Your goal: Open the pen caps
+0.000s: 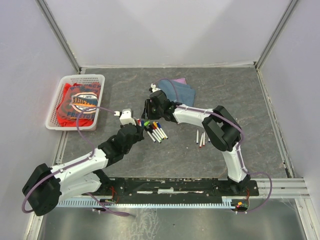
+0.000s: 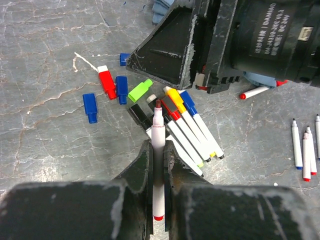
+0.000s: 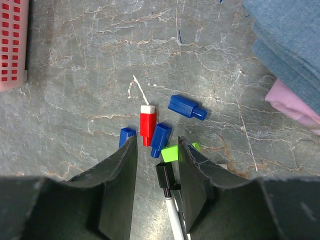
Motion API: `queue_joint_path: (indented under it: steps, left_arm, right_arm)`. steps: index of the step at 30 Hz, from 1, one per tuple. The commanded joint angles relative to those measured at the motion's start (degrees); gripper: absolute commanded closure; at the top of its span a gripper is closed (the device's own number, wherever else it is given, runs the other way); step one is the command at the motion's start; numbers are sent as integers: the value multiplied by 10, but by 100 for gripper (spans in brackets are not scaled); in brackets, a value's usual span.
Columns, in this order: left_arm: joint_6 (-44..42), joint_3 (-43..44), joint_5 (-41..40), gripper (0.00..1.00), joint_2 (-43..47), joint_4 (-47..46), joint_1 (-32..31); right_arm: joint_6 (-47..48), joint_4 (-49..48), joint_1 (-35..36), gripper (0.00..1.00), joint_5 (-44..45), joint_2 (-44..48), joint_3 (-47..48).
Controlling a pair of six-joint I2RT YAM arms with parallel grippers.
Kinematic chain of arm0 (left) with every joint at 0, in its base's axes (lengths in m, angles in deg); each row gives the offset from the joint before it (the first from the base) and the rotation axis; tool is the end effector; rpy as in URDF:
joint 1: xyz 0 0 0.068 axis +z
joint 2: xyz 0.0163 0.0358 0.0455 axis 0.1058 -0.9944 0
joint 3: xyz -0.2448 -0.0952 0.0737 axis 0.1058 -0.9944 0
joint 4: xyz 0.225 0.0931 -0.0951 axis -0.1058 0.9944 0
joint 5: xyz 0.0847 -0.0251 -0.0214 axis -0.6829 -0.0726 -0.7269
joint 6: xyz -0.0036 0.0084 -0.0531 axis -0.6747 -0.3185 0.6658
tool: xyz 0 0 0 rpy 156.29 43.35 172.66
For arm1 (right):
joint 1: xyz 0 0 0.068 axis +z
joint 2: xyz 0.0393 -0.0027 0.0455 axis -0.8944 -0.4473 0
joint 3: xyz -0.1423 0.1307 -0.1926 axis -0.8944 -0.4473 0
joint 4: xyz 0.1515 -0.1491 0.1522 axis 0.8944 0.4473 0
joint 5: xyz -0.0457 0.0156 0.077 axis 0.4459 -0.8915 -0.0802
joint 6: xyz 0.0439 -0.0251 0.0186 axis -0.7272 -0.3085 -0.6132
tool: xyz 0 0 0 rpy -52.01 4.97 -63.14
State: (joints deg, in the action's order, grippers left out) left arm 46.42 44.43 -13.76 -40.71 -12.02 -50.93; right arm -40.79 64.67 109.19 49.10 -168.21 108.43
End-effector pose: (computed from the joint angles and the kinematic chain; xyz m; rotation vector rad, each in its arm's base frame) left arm 0.1596 -0.1353 0.2061 -0.1526 2.0106 -0.4090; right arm 0.3302 0.3417 0.1727 -0.1235 2.3975 0.8320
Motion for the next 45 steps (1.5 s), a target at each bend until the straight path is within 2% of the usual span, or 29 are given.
queue_joint_path:
  steps: [1, 10, 16, 27, 32, 40, 45]
  left_arm:
    - [-11, 35, -16, 97, -20, -7, -1]
    - [-3, 77, 32, 97, -120, -60, -3]
    - [9, 120, 39, 97, -213, -97, -39]
    - [11, 257, 46, 97, -407, -112, -119]
    - [12, 314, 54, 97, -474, -110, -139]
    - [18, 396, 69, 95, -553, -89, -155]
    - [31, 439, 77, 90, -592, -74, -163]
  right_arm:
    - [15, -23, -1, 55, 23, 66, -18]
    - [-10, -74, -33, 55, 107, 224, -200]
    - [-26, -76, -48, 55, 183, 329, -329]
    - [-45, 14, -58, 50, 341, 565, -474]
    - [-43, 58, -85, 49, 346, 647, -503]
    - [-37, 89, -120, 48, 316, 695, -534]
    - [-30, 102, -126, 48, 307, 711, -538]
